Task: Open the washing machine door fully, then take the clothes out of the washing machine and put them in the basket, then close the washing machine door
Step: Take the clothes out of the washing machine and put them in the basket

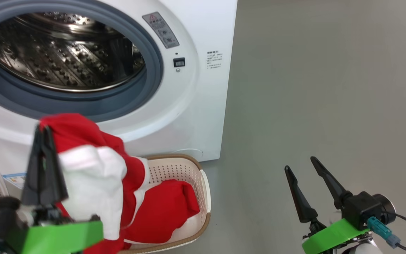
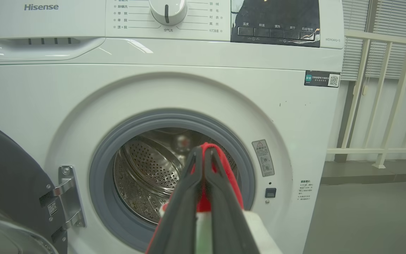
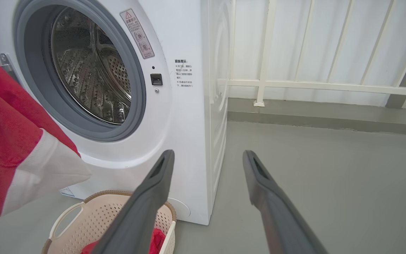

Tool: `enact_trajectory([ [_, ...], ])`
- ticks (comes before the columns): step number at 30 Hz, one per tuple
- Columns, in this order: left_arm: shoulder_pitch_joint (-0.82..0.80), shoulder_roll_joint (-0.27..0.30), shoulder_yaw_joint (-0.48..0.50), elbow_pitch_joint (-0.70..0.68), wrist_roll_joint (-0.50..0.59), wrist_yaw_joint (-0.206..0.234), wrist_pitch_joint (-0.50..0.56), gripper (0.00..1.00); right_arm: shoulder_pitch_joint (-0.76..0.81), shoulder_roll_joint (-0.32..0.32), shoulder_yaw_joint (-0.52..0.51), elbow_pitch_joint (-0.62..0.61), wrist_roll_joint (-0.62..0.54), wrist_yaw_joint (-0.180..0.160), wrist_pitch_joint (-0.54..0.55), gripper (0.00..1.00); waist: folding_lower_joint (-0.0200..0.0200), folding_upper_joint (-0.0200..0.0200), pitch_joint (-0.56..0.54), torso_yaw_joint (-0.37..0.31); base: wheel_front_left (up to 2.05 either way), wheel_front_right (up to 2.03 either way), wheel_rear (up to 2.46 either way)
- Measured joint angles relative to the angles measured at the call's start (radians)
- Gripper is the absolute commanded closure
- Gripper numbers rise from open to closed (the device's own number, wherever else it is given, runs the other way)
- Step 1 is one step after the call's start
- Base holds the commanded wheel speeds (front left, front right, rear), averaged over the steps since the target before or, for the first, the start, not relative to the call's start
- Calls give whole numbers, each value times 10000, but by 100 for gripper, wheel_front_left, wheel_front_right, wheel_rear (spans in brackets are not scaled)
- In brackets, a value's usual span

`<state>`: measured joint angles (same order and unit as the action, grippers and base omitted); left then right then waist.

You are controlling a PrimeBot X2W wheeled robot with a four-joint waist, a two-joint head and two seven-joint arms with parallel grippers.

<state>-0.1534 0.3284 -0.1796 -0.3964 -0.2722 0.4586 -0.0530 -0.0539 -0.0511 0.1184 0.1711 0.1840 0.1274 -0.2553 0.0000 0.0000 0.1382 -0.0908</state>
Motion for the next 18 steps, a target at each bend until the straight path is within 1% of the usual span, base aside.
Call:
enact_trajectory([
  [6, 702, -274, -171, 228, -128, 56, -299, 100, 140, 4, -13, -38, -4, 0, 4, 0, 0, 0, -206, 76, 0, 0, 0],
  [10, 773, -313, -339, 794, -353, -232, -755, 100, 139, 6, -35, -111, -10, 0, 29, 0, 0, 0, -102, 107, 0, 0, 0],
  [15, 770, -652, -493, 1766, -690, -577, -1398, 100, 130, 6, -35, -188, -8, 0, 90, 0, 0, 0, 73, 104, 0, 0, 0],
  [18, 752, -882, -545, 2477, -936, -934, -1701, 100, 119, 10, -25, -253, -8, 0, 90, 0, 0, 0, 226, 73, 0, 0, 0],
])
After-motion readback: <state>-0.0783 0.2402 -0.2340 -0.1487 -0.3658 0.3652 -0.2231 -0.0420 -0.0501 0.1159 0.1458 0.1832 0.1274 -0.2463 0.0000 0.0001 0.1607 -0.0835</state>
